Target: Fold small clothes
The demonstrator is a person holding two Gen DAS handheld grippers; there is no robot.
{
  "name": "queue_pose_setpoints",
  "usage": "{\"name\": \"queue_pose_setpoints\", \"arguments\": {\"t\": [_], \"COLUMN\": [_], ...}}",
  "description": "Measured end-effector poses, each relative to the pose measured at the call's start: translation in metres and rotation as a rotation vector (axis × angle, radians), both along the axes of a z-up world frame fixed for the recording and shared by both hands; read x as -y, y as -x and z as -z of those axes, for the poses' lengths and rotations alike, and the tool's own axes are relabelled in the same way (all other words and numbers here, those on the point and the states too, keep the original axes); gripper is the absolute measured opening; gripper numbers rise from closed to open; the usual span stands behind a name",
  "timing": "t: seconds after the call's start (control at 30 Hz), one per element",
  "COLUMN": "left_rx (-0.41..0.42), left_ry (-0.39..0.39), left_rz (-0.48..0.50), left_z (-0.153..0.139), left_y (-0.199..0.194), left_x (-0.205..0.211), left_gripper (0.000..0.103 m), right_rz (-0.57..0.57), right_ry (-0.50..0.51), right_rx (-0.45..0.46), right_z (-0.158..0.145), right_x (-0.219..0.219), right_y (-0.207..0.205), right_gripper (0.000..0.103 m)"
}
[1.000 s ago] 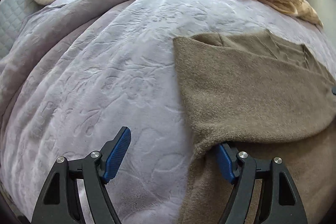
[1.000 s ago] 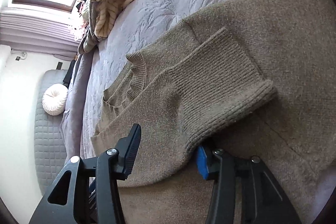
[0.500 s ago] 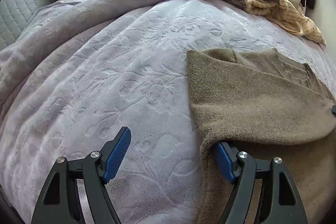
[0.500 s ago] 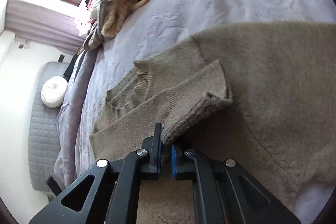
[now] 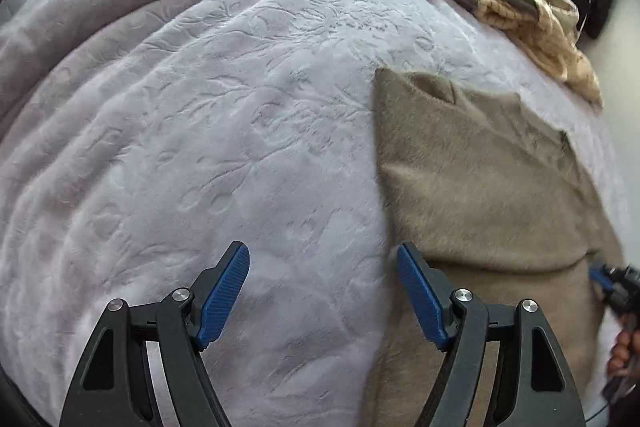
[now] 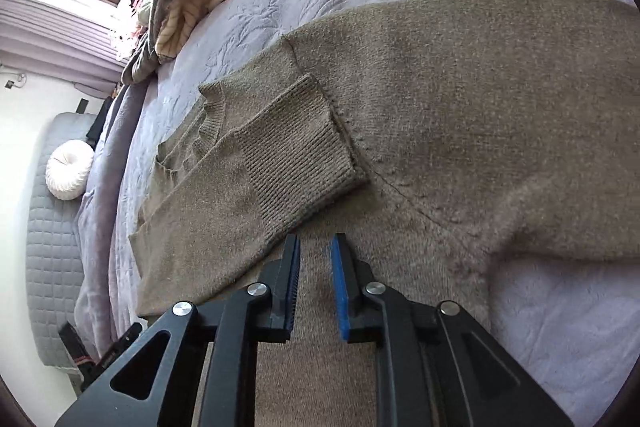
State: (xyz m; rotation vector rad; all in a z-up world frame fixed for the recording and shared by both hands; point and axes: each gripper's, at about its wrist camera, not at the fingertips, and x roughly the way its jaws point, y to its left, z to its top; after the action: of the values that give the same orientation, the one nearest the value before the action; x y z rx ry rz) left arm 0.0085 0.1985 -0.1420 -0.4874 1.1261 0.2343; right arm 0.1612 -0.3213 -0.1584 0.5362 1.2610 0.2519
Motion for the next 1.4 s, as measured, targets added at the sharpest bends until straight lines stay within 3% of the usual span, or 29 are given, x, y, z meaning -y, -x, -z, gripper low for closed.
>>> {"name": "queue_pose_setpoints", "arguments": {"t": [0.13,0.3,0.33,0.4,0.47,0.57,0.73,0.87,1.0,1.03,1.07,1.1,1.17,1.27,1.4], "left_rx": [0.031,0.003,0.003,0.004,0.059,0.14,0.071,0.093,0.089,0.082,0.074,0.071,0.076,0.056,0.026], "left_ry": [0.103,0.109,0.102,0.11,0.124,0.086,0.077,0.086,0.057,0.055,0.055,0.054,0.043,-0.032,-0.149], "left_rz": [0.071,0.133,0.135,0.141,0.136,0.161,0.155,0.128,0.168,0.17,0.167,0.164,0.146,0.112,0.09], "left_z": [0.009,0.023,0.025,0.026,0.014,-0.004,0.03,0.024,0.016,0.018,0.022,0.025,0.027,0.021,0.007], "left_y": [-0.063,-0.122,-0.125,-0.129,-0.126,-0.12,-0.125,-0.121,-0.121,-0.122,-0.122,-0.122,-0.119,-0.114,-0.103], "left_x": [-0.002,0.004,0.005,0.006,0.003,0.001,-0.004,-0.003,-0.002,-0.002,-0.002,-0.002,0.0,0.004,0.009], "left_gripper": [0.077,0.075,0.067,0.008,0.008,0.008,0.009,0.009,0.009,0.009,0.009,0.009,0.009,0.026,0.05], "right_rz": [-0.029,-0.052,-0.054,-0.052,-0.044,-0.044,0.007,0.107,0.101,0.099,0.102,0.107,0.122,0.129,0.091], "right_ry": [0.005,0.011,0.016,0.017,0.009,0.022,0.023,-0.085,-0.114,-0.1,-0.064,-0.027,-0.045,-0.073,-0.024], "right_rx": [0.005,0.003,0.004,0.001,0.002,0.029,0.014,-0.017,0.003,0.007,0.002,-0.008,-0.019,-0.021,-0.029], "right_z": [-0.004,-0.003,-0.003,-0.002,-0.003,-0.009,0.004,0.013,0.007,0.007,0.009,0.012,0.02,0.017,0.006], "right_x": [-0.008,-0.017,-0.018,-0.018,-0.018,-0.019,-0.013,0.002,0.003,0.003,0.001,0.0,0.004,0.01,0.011], "right_y": [0.005,0.011,0.011,0.012,0.011,0.007,-0.008,-0.019,-0.026,-0.027,-0.029,-0.029,-0.026,-0.017,-0.006], "right_gripper": [0.025,0.025,0.025,0.026,0.026,0.025,0.025,0.025,0.026,0.024,0.01,0.008,0.008,0.009,0.01]}}
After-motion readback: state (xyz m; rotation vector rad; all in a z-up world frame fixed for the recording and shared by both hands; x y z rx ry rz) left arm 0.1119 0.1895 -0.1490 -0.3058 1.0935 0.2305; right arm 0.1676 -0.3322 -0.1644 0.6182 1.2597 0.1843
